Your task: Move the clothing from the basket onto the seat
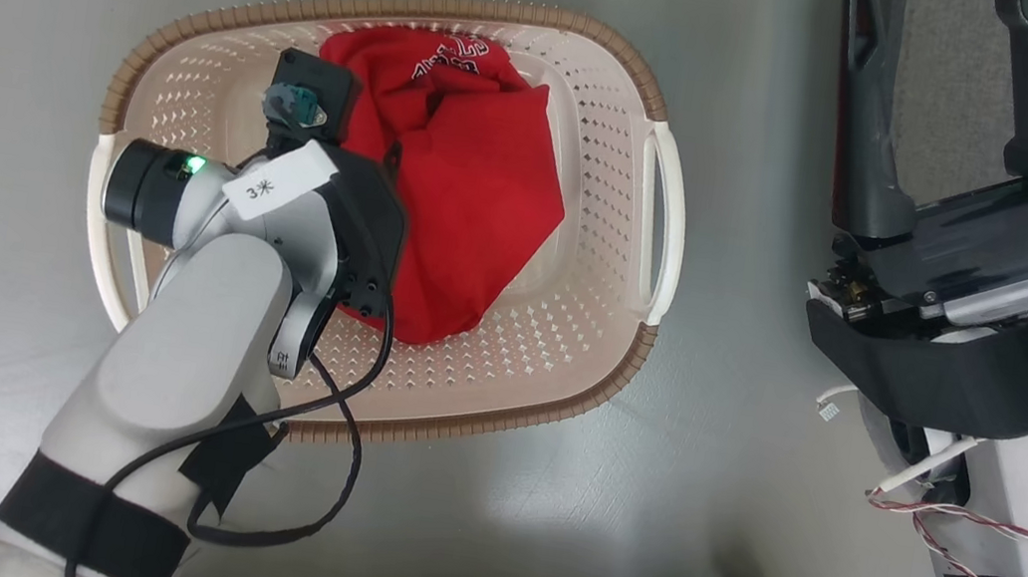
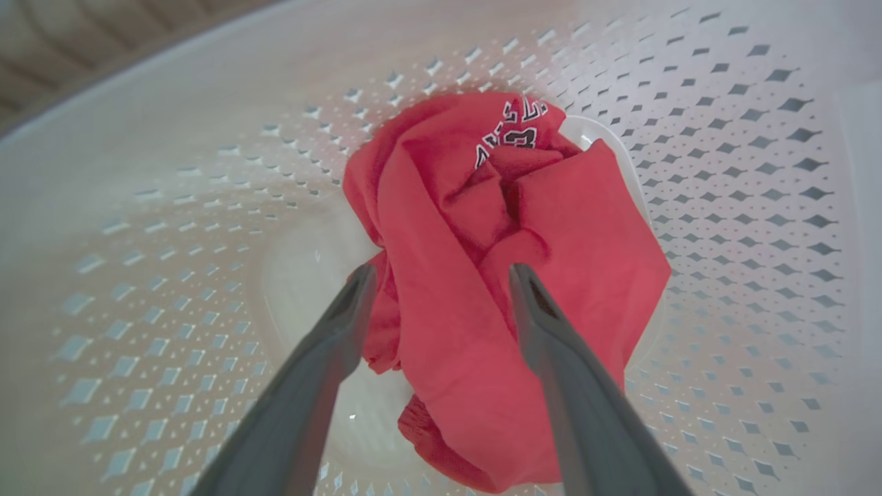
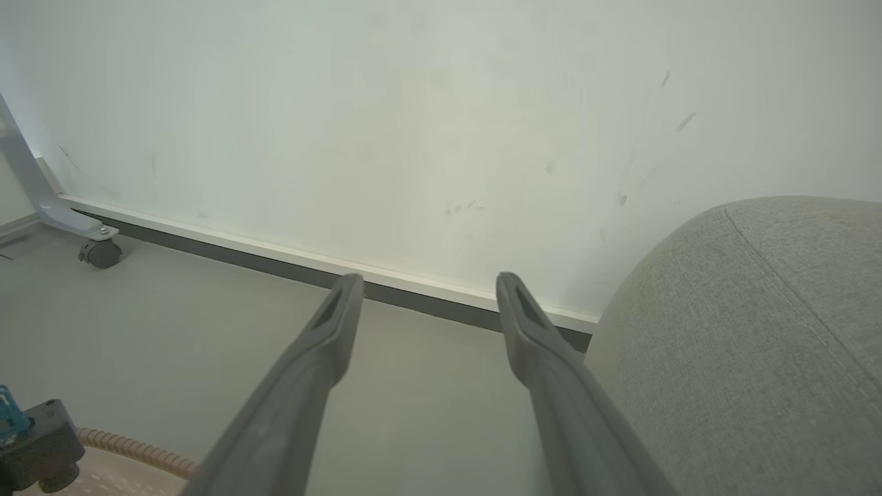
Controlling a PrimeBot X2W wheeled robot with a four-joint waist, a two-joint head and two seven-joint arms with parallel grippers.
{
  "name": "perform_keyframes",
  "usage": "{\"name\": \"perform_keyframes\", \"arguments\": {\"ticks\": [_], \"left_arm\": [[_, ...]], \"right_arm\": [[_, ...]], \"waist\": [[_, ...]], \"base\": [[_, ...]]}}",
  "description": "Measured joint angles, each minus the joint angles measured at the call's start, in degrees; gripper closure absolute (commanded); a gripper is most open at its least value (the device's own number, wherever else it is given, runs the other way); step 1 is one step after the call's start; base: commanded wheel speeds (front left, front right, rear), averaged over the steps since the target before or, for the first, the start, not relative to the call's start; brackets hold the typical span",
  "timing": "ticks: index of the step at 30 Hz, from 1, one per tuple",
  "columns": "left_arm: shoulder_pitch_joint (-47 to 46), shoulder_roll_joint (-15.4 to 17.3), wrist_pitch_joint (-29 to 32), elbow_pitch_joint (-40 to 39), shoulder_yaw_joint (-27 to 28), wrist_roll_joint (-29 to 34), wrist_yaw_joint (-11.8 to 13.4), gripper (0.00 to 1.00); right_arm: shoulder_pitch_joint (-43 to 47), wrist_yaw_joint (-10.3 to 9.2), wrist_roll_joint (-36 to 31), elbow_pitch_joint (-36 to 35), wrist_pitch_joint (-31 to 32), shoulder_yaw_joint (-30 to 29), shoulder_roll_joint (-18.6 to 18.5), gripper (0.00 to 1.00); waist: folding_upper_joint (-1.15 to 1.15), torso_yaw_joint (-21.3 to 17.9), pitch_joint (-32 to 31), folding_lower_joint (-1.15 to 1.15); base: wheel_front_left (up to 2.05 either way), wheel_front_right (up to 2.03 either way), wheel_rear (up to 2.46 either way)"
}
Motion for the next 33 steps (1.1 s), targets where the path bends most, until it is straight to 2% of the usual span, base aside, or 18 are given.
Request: {"name": "perform_keyframes", "arguments": {"ticks": [11,25,33], "left_arm": [[-1.85,-0.1,-2.0,3.9,-0.38,0.27,-0.16,0.0],[-2.76,-0.85,-4.34,7.58,-1.33,-1.66,-3.52,0.0],[-2.76,-1.09,-5.22,9.61,-2.1,-3.31,-4.6,0.0]], "right_arm": [[1.21,-0.47,-0.26,-1.45,0.0,-0.29,-0.48,0.0],[2.18,-0.92,-0.85,-2.74,0.0,-0.87,-0.92,0.0],[2.25,-0.92,-0.85,-3.36,0.0,-0.97,-1.04,0.0]], "waist": [[0.0,0.22,1.27,0.0],[0.0,0.32,2.08,0.0],[0.0,0.33,2.42,0.0]], "base": [[0.0,0.0,0.0],[0.0,0.0,0.0],[0.0,0.0,0.0]]}}
